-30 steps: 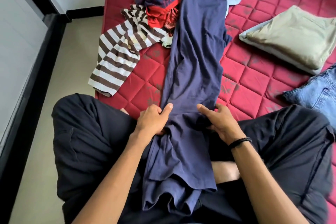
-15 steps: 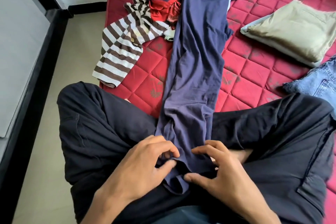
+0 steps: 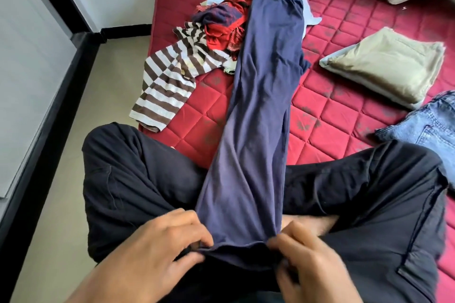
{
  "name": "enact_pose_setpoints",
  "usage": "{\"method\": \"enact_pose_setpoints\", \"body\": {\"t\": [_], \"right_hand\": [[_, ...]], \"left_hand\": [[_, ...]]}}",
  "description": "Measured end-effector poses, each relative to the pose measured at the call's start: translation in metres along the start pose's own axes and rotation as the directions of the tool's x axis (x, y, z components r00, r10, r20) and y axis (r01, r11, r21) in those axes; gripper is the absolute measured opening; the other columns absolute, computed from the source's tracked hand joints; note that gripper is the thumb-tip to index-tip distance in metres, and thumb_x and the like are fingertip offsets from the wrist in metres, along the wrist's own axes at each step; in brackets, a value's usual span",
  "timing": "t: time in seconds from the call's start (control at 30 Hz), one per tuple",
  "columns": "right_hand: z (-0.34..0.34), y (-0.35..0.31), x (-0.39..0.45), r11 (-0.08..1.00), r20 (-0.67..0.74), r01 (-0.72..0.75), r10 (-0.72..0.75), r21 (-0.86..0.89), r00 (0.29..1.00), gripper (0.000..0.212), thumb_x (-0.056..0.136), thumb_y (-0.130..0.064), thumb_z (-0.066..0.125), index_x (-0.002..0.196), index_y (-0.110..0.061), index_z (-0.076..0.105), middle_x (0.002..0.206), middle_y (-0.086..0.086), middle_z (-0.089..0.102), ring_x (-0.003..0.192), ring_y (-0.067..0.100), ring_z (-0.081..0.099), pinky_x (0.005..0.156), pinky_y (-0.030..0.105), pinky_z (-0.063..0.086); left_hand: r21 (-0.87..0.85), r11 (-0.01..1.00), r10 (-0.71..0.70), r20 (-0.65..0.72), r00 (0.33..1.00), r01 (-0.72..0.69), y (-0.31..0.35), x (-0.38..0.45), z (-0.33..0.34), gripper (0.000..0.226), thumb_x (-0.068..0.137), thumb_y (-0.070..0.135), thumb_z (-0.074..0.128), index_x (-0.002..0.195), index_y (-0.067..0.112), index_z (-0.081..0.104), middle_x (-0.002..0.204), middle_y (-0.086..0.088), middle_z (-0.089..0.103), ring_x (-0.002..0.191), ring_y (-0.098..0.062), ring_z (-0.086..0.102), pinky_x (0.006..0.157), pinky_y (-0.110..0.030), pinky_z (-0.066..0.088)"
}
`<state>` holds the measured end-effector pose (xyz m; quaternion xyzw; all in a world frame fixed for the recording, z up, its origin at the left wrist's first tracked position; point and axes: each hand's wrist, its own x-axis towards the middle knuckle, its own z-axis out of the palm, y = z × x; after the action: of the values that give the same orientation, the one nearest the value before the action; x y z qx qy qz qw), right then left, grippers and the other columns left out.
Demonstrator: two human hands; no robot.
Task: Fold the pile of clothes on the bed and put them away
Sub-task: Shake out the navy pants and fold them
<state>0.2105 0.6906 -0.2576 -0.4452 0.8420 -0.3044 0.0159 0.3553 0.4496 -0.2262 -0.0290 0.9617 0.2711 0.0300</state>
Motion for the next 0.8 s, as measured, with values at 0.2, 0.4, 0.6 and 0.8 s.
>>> {"method": "enact_pose_setpoints", "body": {"t": [0.2,0.4,0.6,0.8], "right_hand": [[0.026,0.037,0.004,0.954,0.298,0.298,-0.279,-0.022,0.913,0.036,0.091,-0.028,0.048,0.123,-0.041,0.059,0.142,-0.014,0.053,0.119,0.007,0.053,0.094,0.025,0.044],[0.046,0.055,0.032,0.877,0.349,0.477,-0.428,-0.063,0.833,0.045,0.114,-0.035,0.018,0.115,-0.041,0.063,0.137,-0.016,0.059,0.132,0.012,0.050,0.103,0.031,0.044],[0.025,0.051,0.047,0.927,0.195,0.290,-0.339,0.239,0.920,0.036,0.112,-0.025,0.035,0.125,-0.033,0.068,0.134,-0.021,0.063,0.128,0.004,0.060,0.111,0.028,0.044],[-0.017,0.050,0.125,0.720,-0.193,-0.002,0.189,0.694,0.963,0.033,0.103,-0.042,0.052,0.133,-0.032,0.064,0.128,-0.010,0.070,0.126,0.005,0.062,0.105,0.020,0.047]], "left_hand": [[0.154,0.988,-0.042,0.255,0.966,0.003,-0.012,0.011,-0.005,0.068,0.087,0.054,0.063,0.144,0.061,0.026,0.133,0.032,0.027,0.127,0.004,0.029,0.109,-0.016,0.028],[0.256,0.951,0.123,0.197,0.973,-0.172,-0.012,0.038,0.029,0.046,0.071,0.042,0.065,0.117,0.039,0.061,0.115,0.019,0.052,0.109,-0.006,0.054,0.092,-0.021,0.042],[-0.097,0.985,0.121,-0.229,0.966,-0.146,-0.016,0.062,0.006,0.043,0.073,0.012,0.061,0.110,0.030,0.072,0.107,0.021,0.070,0.100,0.009,0.065,0.087,-0.015,0.052],[-0.504,0.842,-0.148,-0.557,0.817,-0.191,0.012,0.139,-0.055,0.020,0.088,0.019,0.080,0.107,0.023,0.077,0.099,0.009,0.078,0.094,-0.012,0.075,0.082,-0.024,0.057]]}}
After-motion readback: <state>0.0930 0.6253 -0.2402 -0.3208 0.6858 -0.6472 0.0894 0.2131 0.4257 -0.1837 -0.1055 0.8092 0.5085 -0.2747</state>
